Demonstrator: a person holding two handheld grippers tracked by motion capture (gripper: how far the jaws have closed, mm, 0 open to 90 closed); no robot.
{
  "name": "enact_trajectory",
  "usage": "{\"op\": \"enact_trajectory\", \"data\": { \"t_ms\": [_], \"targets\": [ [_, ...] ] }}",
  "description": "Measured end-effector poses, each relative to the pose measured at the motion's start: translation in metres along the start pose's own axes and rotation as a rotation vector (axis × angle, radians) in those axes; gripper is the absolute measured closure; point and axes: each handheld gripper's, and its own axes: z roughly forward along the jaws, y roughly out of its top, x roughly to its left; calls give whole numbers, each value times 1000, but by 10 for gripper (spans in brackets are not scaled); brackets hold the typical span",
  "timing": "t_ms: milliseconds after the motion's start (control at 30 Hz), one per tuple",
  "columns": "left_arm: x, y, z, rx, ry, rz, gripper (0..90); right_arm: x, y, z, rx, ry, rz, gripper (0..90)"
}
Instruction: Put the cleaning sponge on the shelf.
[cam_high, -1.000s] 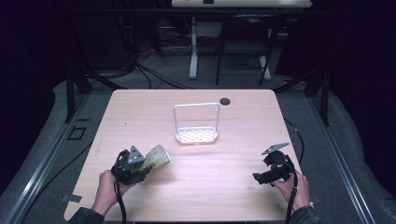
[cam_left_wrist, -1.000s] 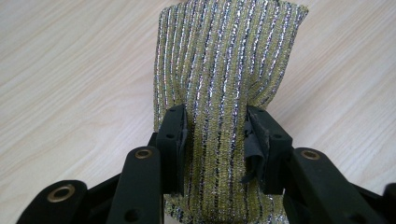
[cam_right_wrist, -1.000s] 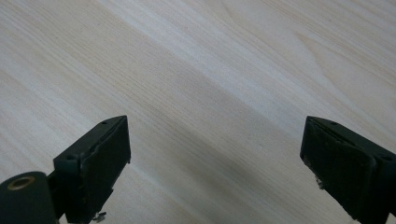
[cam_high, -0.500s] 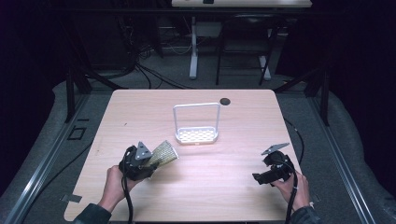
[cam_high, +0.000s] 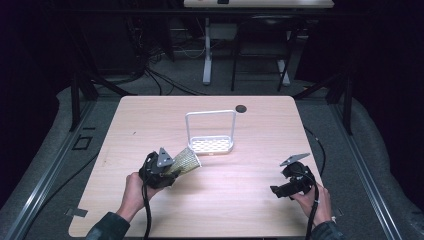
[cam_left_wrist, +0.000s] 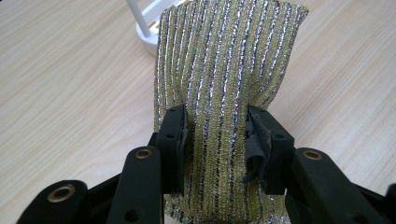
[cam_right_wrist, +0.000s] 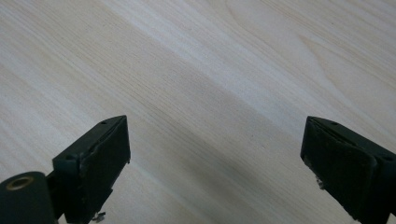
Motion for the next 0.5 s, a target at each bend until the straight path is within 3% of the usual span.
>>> {"op": "enact_trajectory", "data": {
  "t_ms": [500],
  "targets": [
    [-7, 19, 15, -27, -24, 16, 608, 0, 0, 0, 4, 2, 0, 78]
  ]
}}
